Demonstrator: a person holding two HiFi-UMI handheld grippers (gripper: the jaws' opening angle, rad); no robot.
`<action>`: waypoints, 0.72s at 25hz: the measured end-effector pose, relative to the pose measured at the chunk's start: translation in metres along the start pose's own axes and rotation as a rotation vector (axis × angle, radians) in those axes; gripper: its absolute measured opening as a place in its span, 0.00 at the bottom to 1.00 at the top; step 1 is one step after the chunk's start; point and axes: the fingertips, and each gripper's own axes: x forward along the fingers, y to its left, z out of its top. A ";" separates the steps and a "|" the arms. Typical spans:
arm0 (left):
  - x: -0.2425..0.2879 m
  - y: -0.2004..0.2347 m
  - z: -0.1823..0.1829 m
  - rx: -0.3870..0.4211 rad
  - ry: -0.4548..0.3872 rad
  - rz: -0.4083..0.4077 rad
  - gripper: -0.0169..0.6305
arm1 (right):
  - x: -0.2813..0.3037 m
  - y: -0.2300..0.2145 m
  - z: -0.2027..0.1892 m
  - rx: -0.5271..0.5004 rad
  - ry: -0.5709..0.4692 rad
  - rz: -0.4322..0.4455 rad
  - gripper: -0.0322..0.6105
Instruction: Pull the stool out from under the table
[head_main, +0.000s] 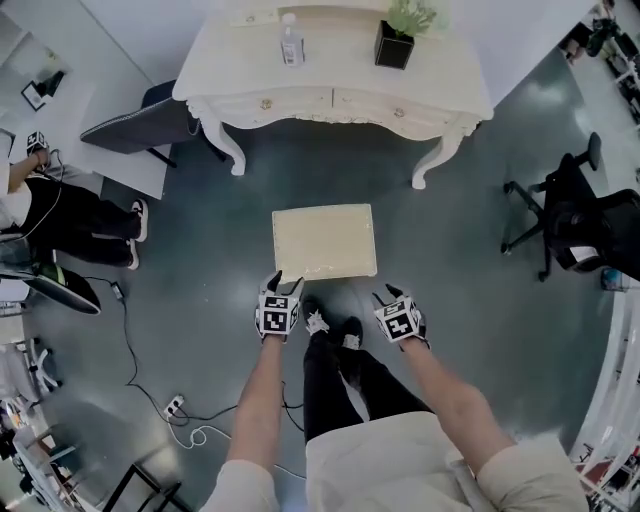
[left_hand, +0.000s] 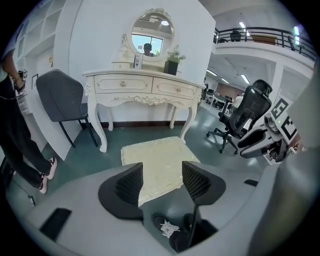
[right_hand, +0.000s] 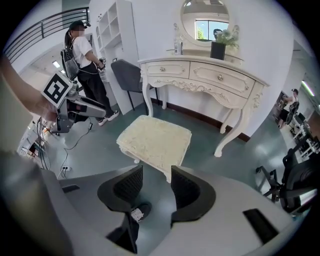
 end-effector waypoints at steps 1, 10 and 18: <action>-0.004 -0.004 0.001 -0.008 -0.001 0.001 0.42 | -0.007 0.001 -0.001 0.010 -0.004 -0.006 0.37; -0.039 -0.046 0.004 -0.082 -0.027 -0.008 0.42 | -0.045 0.021 0.000 0.108 -0.111 -0.036 0.37; -0.093 -0.054 0.017 -0.044 -0.038 0.019 0.42 | -0.076 0.038 0.036 0.082 -0.183 -0.012 0.37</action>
